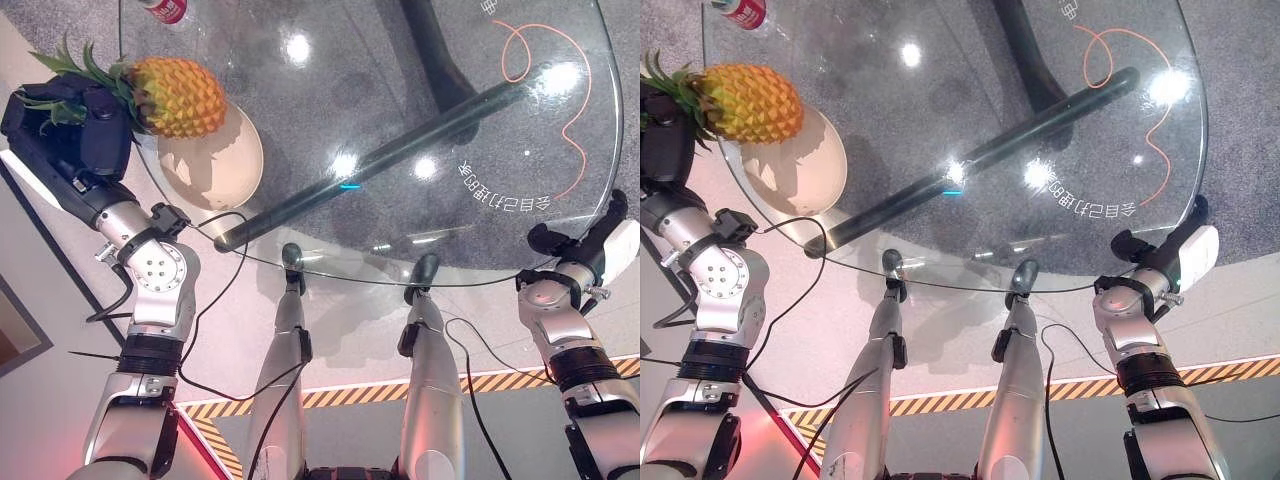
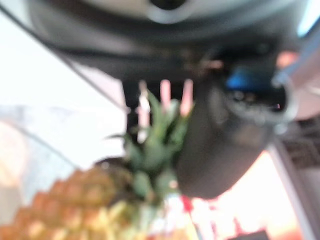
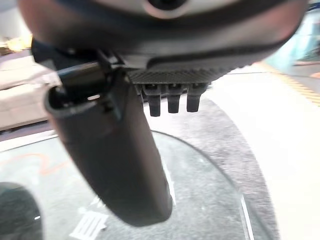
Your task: Pick up the fruit to the plate
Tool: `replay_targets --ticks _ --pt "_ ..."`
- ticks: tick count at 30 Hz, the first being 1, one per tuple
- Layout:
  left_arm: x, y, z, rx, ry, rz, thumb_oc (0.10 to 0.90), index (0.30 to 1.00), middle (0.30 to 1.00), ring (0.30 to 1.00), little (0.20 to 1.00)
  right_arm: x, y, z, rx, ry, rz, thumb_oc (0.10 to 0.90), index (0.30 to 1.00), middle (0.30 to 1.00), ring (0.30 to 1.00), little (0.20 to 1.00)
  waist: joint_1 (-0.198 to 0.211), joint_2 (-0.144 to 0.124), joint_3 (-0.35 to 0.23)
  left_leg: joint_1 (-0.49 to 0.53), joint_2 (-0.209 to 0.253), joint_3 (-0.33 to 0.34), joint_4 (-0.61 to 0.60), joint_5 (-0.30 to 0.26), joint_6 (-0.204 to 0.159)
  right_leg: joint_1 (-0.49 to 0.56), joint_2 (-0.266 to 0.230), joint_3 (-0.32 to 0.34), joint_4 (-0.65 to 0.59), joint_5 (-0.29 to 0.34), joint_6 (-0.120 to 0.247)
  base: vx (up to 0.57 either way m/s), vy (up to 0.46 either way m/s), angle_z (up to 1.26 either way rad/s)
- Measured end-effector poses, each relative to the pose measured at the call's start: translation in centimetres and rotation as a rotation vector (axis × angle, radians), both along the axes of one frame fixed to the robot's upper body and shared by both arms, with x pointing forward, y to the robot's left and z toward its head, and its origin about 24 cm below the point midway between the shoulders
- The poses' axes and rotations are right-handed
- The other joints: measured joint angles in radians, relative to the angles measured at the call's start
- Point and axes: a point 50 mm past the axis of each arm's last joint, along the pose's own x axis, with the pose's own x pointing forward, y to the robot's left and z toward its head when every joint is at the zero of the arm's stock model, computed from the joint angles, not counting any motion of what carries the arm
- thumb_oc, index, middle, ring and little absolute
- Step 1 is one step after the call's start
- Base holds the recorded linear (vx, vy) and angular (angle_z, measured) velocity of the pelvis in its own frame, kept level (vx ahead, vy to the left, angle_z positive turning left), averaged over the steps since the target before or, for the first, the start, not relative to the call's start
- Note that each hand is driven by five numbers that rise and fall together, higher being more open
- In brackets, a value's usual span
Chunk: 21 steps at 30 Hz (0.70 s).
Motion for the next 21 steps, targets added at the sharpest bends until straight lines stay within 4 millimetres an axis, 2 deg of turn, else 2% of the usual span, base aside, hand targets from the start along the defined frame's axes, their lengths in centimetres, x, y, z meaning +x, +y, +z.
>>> replay_targets --ticks 5,10,21 --pt "-0.1 0.1 0.6 0.063 -0.008 0.052 0.1 0.3 0.3 0.3 0.2 -0.3 -0.8 -0.9 0.054 0.005 -0.042 0.8 0.9 0.9 0.9 0.9 0.003 0.0 0.0 0.0 0.0 -0.002 0.0 0.0 0.0 0.001 0.0 -0.001 -0.001 0.0 0.0 0.0 -0.007 0.0" --pt "0.7 -0.5 1.3 0.122 0.001 0.054 0.1 0.3 0.3 0.3 0.2 -0.7 -1.7 -1.9 0.08 -0.013 -0.064 0.8 0.9 0.9 0.9 0.9 0.018 0.0 0.0 0.0 0.0 -0.007 0.001 0.0 0.0 0.008 0.0 -0.004 -0.002 0.0 0.0 0.01 -0.026 0.03" --pt "1.8 0.4 0.9 0.261 0.128 0.146 0.1 0.3 0.3 0.3 0.2 -0.9 -2.8 -2.9 0.113 0.02 -0.043 0.8 0.9 0.9 0.9 0.9 0.021 -0.002 -0.001 0.0 0.0 -0.028 0.007 0.001 -0.002 0.032 0.002 -0.025 -0.015 0.002 -0.001 0.01 -0.008 0.03"
